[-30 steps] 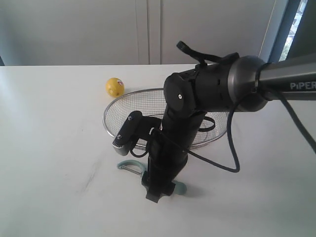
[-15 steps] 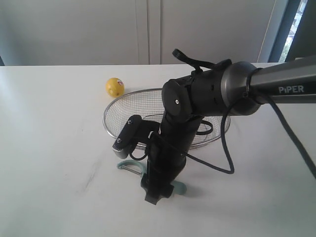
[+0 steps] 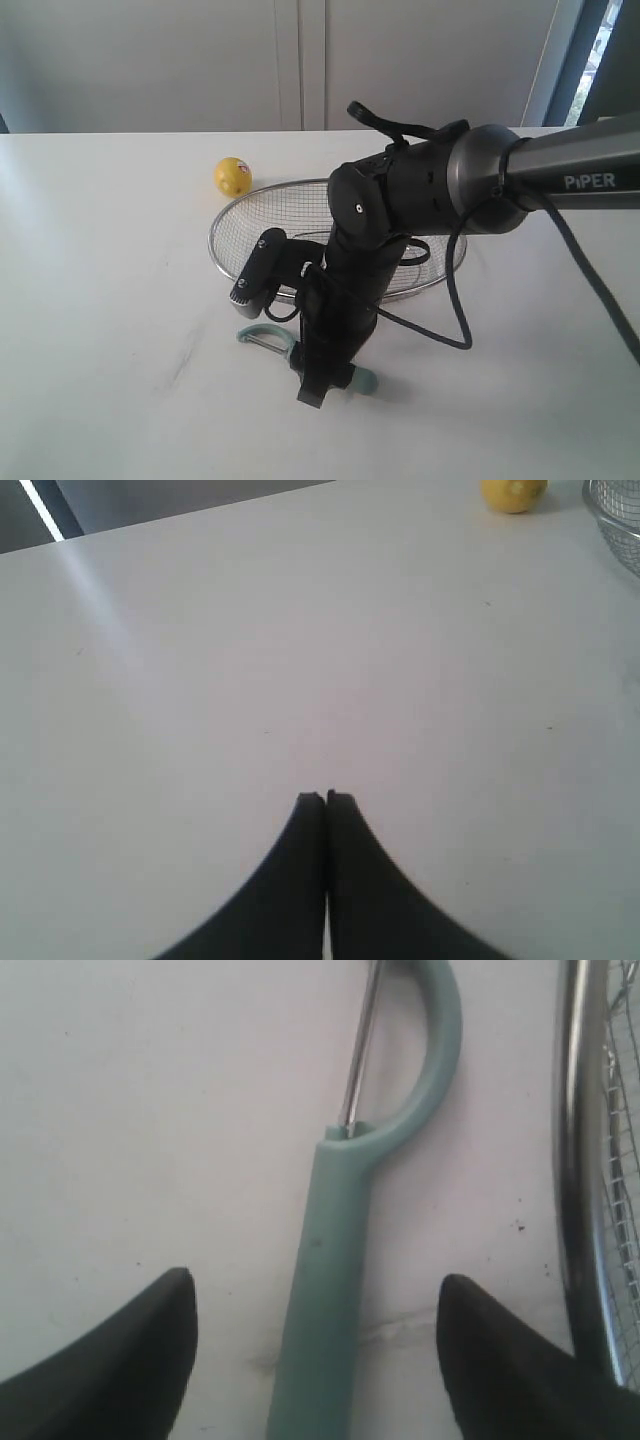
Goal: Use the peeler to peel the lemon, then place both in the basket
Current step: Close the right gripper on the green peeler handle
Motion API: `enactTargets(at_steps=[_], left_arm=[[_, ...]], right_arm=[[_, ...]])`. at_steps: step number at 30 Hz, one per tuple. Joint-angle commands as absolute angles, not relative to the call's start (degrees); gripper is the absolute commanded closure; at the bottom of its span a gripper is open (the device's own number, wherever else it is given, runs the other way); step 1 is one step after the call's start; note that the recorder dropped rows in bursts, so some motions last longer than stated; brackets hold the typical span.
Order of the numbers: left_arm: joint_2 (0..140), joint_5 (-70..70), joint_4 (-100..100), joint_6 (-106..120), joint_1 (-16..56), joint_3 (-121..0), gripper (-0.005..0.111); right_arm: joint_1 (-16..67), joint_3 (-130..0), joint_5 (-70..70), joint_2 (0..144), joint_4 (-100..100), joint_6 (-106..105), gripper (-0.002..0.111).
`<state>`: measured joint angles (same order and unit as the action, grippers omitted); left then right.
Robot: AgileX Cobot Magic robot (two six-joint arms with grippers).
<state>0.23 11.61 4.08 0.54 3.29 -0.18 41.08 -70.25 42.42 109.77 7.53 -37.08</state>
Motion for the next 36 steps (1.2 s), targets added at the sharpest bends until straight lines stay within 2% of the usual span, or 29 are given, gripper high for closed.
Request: enactTargets(at_steps=[1,23,25,26,30,31,33,36], left_arm=[[0.00,11.59,3.74,0.49,3.20,0.00,0.107],[0.00,11.59,3.74,0.49,3.20,0.00,0.107],[0.00,11.59,3.74,0.49,3.20,0.00,0.107],[0.00,11.59,3.74,0.49,3.20,0.00,0.107],[0.00,11.59,3.74,0.49,3.20,0.00,0.107],[0.00,11.59,3.74,0.49,3.20,0.00,0.107],[0.00,11.59,3.74,0.49,3.20,0.00,0.107],[0.00,11.59,3.74,0.49,3.20,0.00,0.107]], right_arm=[[41.07,-70.60,43.10,110.13,7.00,-37.36,0.045],[41.07,-70.60,43.77,114.57,5.41,-36.44,0.045],[41.07,-70.60,43.89,114.57,5.19,-35.69,0.050],[41.07,-70.60,44.62,114.57,5.19,-35.69,0.059],[41.07,-70.60,46.21,114.57,5.31,-35.69,0.080],[41.07,-70.60,47.14,114.57,5.31,-35.69,0.090],[41.07,-70.60,47.86,114.57,5.31,-35.56,0.101],[41.07,-70.60,47.95,114.57,5.52,-35.56,0.106]])
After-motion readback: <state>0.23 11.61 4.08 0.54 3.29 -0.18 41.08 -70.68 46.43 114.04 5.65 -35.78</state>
